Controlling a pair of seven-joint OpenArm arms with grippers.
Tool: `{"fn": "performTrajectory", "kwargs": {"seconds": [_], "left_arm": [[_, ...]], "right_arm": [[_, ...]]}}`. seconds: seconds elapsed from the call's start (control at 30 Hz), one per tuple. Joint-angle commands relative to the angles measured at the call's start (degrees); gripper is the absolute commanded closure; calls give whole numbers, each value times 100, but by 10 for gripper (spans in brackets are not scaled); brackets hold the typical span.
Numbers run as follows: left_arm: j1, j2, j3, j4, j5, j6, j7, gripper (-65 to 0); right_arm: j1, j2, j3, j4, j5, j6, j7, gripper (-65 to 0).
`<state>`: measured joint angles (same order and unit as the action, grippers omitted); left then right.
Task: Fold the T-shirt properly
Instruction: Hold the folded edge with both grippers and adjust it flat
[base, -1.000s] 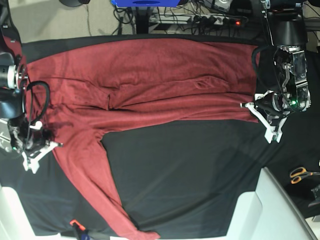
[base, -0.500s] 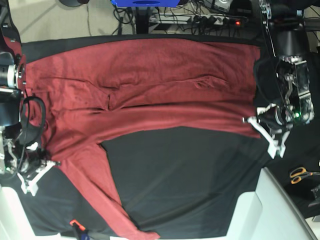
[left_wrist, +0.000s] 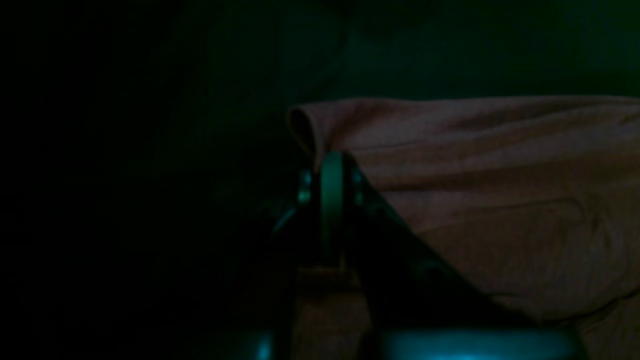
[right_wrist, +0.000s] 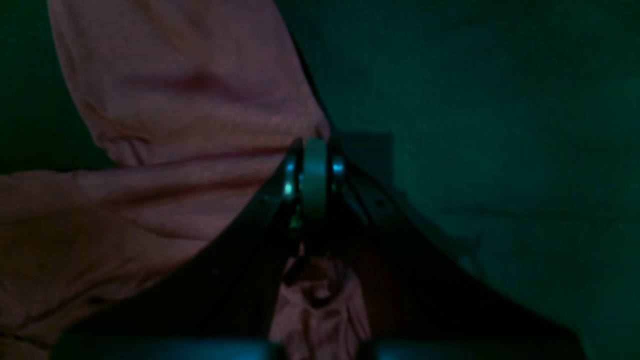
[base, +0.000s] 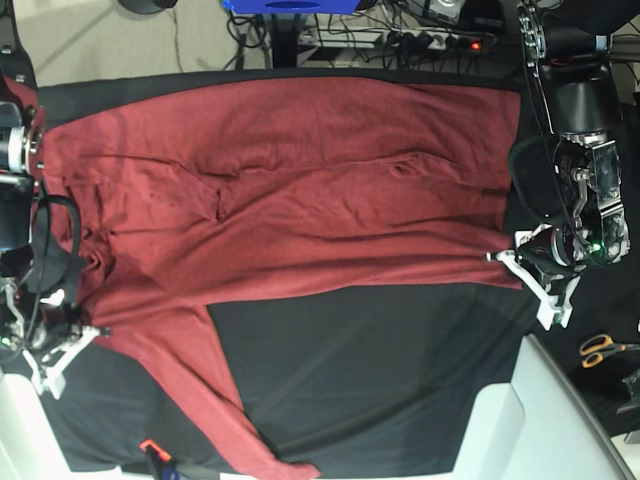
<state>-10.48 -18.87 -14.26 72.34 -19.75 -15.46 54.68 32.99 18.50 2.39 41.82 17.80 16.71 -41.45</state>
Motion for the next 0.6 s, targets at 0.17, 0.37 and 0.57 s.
{"fn": "performTrajectory", "kwargs": {"seconds": [0.17,0.37,0.57], "left_arm": [[-213,-104,-38,112,-34,-5,-74,0],[-249,-104,-38,129,-34,-5,-74,0],[-205,-104,-38,129,-34,-5,-74,0]], "right_arm": [[134,71,46,288,62,13,237,0],[125,71,46,288,62,13,264,0],[37,97,46,288,53,13,237,0]]}}
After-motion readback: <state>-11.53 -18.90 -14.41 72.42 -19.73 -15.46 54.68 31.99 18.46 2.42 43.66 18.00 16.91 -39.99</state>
